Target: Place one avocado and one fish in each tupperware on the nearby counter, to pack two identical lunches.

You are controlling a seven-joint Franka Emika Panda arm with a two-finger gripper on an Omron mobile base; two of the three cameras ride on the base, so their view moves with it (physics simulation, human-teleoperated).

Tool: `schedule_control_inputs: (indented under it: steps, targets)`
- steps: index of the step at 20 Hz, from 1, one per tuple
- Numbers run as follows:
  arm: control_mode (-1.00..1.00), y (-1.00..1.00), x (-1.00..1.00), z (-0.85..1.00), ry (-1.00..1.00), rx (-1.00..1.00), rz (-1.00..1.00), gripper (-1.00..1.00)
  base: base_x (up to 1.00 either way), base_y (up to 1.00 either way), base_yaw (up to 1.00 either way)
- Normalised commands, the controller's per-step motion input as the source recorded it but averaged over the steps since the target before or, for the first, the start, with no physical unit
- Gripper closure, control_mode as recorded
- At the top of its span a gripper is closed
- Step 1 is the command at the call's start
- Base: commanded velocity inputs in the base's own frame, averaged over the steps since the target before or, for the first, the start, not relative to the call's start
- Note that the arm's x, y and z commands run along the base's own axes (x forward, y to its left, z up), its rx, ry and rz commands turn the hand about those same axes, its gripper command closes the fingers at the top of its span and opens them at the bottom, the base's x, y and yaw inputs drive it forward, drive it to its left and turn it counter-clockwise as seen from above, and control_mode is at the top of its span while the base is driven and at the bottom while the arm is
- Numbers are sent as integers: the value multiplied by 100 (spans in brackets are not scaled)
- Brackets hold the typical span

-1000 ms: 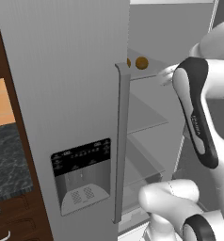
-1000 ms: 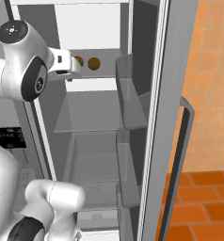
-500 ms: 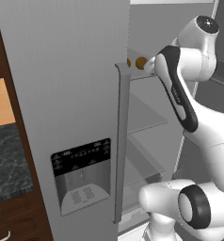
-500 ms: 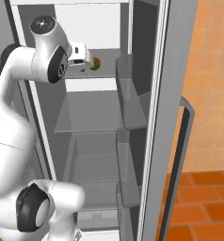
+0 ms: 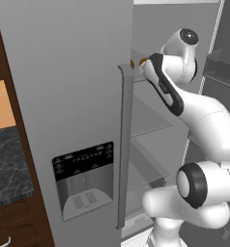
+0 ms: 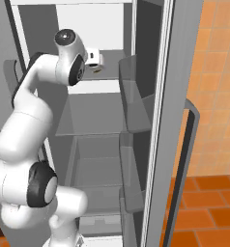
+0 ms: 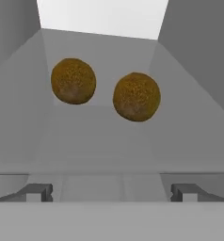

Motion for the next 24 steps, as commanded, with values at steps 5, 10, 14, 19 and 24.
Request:
schedule_control_inputs:
  steps: [5, 10, 14, 19, 24]
  targets:
    - [-100, -6, 84, 14, -2, 0, 0, -100, 0, 0, 0]
    - [-100, -3, 56, 16, 6, 0, 0, -100, 0, 0, 0]
    - [-100, 0, 65, -38, 0, 0, 0, -100, 0, 0, 0]
    - [-100, 0, 22, -7, 0, 0, 0, -100, 0, 0, 0]
    - [-100, 0, 8, -15, 0, 0, 0, -100, 0, 0, 0]
